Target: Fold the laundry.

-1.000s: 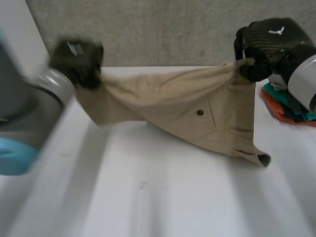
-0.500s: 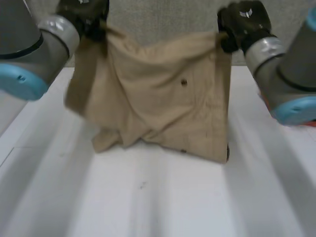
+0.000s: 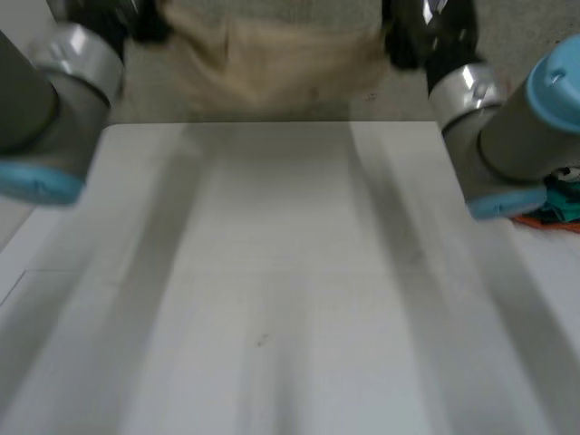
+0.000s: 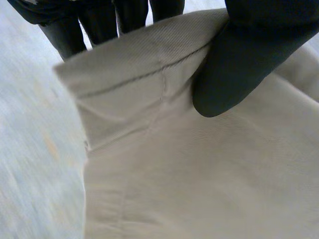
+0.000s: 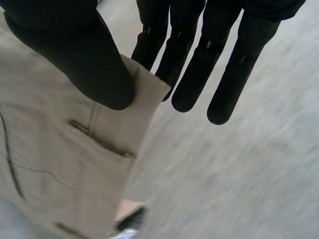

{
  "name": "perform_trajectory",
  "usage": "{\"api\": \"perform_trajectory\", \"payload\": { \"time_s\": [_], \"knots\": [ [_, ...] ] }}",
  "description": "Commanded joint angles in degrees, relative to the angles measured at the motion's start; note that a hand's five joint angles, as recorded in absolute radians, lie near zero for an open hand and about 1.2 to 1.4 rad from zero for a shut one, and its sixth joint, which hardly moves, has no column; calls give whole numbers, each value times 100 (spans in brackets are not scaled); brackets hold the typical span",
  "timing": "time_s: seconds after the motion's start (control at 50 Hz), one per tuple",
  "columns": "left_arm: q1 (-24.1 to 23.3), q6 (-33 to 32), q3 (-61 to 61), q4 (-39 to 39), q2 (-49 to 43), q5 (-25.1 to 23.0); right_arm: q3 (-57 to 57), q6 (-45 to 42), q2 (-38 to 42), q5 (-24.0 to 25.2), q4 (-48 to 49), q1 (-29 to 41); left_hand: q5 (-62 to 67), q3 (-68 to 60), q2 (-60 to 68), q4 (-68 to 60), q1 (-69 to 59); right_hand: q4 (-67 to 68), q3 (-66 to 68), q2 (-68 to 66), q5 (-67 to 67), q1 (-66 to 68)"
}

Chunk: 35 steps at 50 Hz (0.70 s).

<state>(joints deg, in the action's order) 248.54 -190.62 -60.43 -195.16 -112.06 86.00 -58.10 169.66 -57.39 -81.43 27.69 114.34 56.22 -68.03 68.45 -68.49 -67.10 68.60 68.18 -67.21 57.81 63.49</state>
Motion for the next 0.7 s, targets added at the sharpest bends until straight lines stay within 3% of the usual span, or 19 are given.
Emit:
{"api": "perform_trajectory", "payload": {
  "time_s": [0.02, 0.16, 0.38, 0.54, 0.6, 0.68, 0.7],
  "knots": [
    [-209, -607, -1585, 162, -386, 242, -1290, -231, 500, 760, -404, -131, 1378, -1197, 1155, -1151, -1290, 1140, 1182, -1279, 1219, 1651],
    [-499, -1083, -2262, 855, -694, 471, -2003, -1250, 616, 638, -1229, -351, 1378, -1197, 1155, -1151, -1290, 1140, 1182, -1279, 1219, 1651],
    [-807, -1118, -2719, 3393, 306, 471, -2802, -2488, -1246, 391, -4381, -412, 1378, -1197, 1155, -1151, -1290, 1140, 1182, -1279, 1219, 1651],
    [-1211, -1442, -3080, 4845, 624, 111, -3128, -3832, -1705, 374, -6360, -666, 1378, -1197, 1155, -1151, -1290, 1140, 1182, -1279, 1219, 1651],
    [-1212, -1540, -3080, 4996, 589, 49, -3216, -4203, -1723, 409, -6548, -764, 1280, -1099, 1057, -1053, -1192, 1140, 1182, -1279, 1219, 1651],
    [-1098, -1636, -3054, 4961, 388, 49, -3374, -4301, -1696, 418, -6373, -764, -1775, 1956, -1998, 2002, 1863, 1140, 1182, -1279, 1219, 1651],
    [-1062, -1724, -2975, 4961, 326, 40, -3418, -4283, -1679, 426, -6268, -781, -3464, 3645, -3687, 3691, 3552, 1140, 1182, -1279, 1219, 1651]
  ]
}}
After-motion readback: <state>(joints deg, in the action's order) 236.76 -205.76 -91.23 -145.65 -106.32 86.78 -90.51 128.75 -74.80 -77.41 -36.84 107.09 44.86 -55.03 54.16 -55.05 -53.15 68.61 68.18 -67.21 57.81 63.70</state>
